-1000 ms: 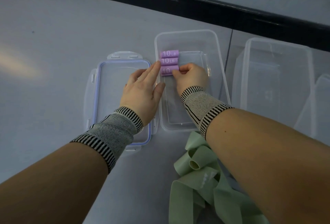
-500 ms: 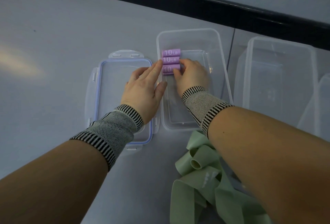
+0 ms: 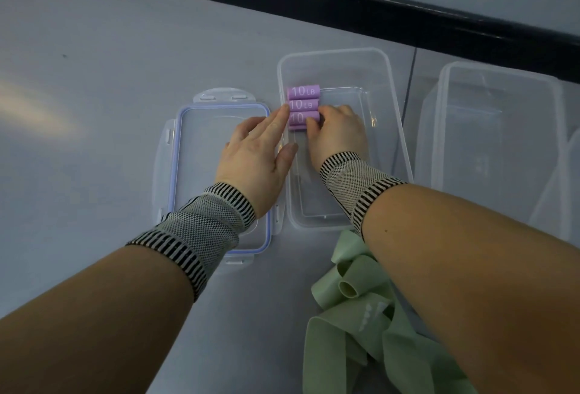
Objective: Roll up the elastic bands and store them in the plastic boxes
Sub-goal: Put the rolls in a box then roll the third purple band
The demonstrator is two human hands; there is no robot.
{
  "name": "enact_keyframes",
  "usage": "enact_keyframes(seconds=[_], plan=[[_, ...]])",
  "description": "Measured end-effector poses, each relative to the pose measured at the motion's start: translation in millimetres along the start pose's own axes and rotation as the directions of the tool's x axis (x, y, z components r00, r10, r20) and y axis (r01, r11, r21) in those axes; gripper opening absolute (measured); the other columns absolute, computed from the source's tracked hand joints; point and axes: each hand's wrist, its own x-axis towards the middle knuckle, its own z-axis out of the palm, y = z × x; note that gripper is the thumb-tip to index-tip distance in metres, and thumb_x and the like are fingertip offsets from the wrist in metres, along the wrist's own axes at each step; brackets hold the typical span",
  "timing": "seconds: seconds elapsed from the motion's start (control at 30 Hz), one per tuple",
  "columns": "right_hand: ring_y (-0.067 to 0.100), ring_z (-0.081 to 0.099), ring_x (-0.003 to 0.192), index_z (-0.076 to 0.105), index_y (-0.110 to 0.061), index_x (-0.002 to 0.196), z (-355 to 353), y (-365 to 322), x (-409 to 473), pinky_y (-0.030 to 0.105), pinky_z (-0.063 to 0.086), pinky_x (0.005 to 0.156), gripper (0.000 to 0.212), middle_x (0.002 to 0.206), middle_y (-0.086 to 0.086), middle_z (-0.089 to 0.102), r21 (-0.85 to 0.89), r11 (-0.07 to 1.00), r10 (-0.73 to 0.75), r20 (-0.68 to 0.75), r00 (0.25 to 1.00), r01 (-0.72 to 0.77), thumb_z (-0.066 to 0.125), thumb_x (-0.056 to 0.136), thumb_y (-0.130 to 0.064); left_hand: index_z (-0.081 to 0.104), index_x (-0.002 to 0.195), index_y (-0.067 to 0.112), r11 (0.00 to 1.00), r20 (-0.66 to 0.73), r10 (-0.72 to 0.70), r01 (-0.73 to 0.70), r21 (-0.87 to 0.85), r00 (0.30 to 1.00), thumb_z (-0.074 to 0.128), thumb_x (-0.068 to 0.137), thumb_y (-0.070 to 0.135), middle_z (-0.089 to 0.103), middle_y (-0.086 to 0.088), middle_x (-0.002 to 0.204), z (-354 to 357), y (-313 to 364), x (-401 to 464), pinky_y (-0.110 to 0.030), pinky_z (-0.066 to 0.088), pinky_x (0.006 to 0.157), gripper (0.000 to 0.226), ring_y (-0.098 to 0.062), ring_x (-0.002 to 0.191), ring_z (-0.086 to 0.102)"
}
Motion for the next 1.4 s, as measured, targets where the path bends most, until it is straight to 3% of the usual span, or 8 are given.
enact_keyframes(seconds=[0.13, 0.27, 0.63, 1.0, 1.13, 1.23, 1.4], plan=[[0.022, 0.056, 0.097, 0.065, -0.019, 0.109, -1, 0, 0, 0.031, 0.046, 0.076, 0.028, 0.105, 0.003, 0.059, 0.065, 0.998, 0.018, -0.004, 1.0, -0.018, 0.05, 0.093, -0.036, 0.025, 0.148, 0.02, 1.0, -0.004, 0.006, -0.006, 0.002, 1.0, 0.015, 0.081, 0.057, 0.043, 0.0, 0.144, 1, 0, -1, -0.042, 0.033, 0.106, 0.077, -0.026, 0.132, 0.031], [0.02, 0.057, 0.093, 0.066, -0.021, 0.108, -2, 2, 0, 0.026, 0.038, 0.07, 0.026, 0.102, 0.001, 0.06, 0.082, 0.997, 0.016, -0.005, 1.0, -0.016, 0.052, 0.092, -0.036, 0.026, 0.147, 0.019, 1.0, -0.004, 0.013, -0.013, -0.003, 1.0, 0.016, 0.082, 0.056, 0.044, -0.002, 0.144, 1, -1, -1, -0.043, 0.034, 0.106, 0.076, -0.028, 0.131, 0.032], [0.02, 0.057, 0.097, 0.061, -0.017, 0.11, 0, 0, 0, 0.032, 0.047, 0.077, 0.023, 0.107, 0.002, 0.059, 0.125, 0.992, 0.036, -0.018, 0.999, -0.033, 0.054, 0.094, -0.033, 0.026, 0.147, 0.019, 1.0, -0.008, 0.016, -0.016, 0.01, 1.0, 0.016, 0.082, 0.056, 0.044, 0.0, 0.144, 0, -1, -1, -0.043, 0.035, 0.106, 0.075, -0.026, 0.132, 0.032], [0.023, 0.056, 0.098, 0.061, -0.017, 0.11, -2, -1, 2, 0.03, 0.042, 0.074, 0.026, 0.107, 0.005, 0.06, 0.053, 0.998, 0.023, 0.002, 1.0, -0.023, 0.051, 0.094, -0.035, 0.027, 0.147, 0.018, 1.0, -0.011, 0.019, -0.019, 0.0, 1.0, 0.018, 0.082, 0.056, 0.044, 0.0, 0.144, 0, 1, 0, -0.043, 0.035, 0.105, 0.076, -0.026, 0.132, 0.033], [0.023, 0.058, 0.096, 0.063, -0.019, 0.108, -3, -2, 0, 0.033, 0.048, 0.078, 0.026, 0.104, 0.004, 0.062, 0.1, 0.994, 0.045, -0.003, 0.999, -0.045, 0.054, 0.09, -0.035, 0.025, 0.148, 0.02, 1.0, 0.008, 0.01, -0.011, 0.017, 1.0, 0.019, 0.083, 0.057, 0.042, 0.001, 0.145, -1, 0, 0, -0.042, 0.034, 0.106, 0.074, -0.024, 0.133, 0.03], [0.022, 0.059, 0.095, 0.063, -0.02, 0.107, -6, -2, -2, 0.03, 0.046, 0.076, 0.026, 0.103, 0.002, 0.062, 0.121, 0.992, 0.045, 0.011, 0.999, -0.046, 0.056, 0.088, -0.036, 0.024, 0.148, 0.021, 1.0, 0.008, -0.002, 0.002, 0.018, 1.0, 0.027, 0.087, 0.051, 0.042, 0.001, 0.145, 0, 0, 0, -0.043, 0.034, 0.107, 0.068, -0.024, 0.133, 0.03], [0.025, 0.053, 0.106, 0.058, -0.019, 0.115, -12, -1, -3, 0.029, 0.036, 0.081, 0.039, 0.112, 0.005, 0.059, 0.07, 0.997, 0.013, 0.004, 1.0, -0.013, 0.059, 0.084, -0.045, 0.027, 0.147, 0.018, 1.0, -0.011, 0.01, -0.01, 0.001, 1.0, 0.018, 0.082, 0.056, 0.045, -0.002, 0.143, 0, 1, 0, -0.043, 0.035, 0.105, 0.076, -0.027, 0.131, 0.034]])
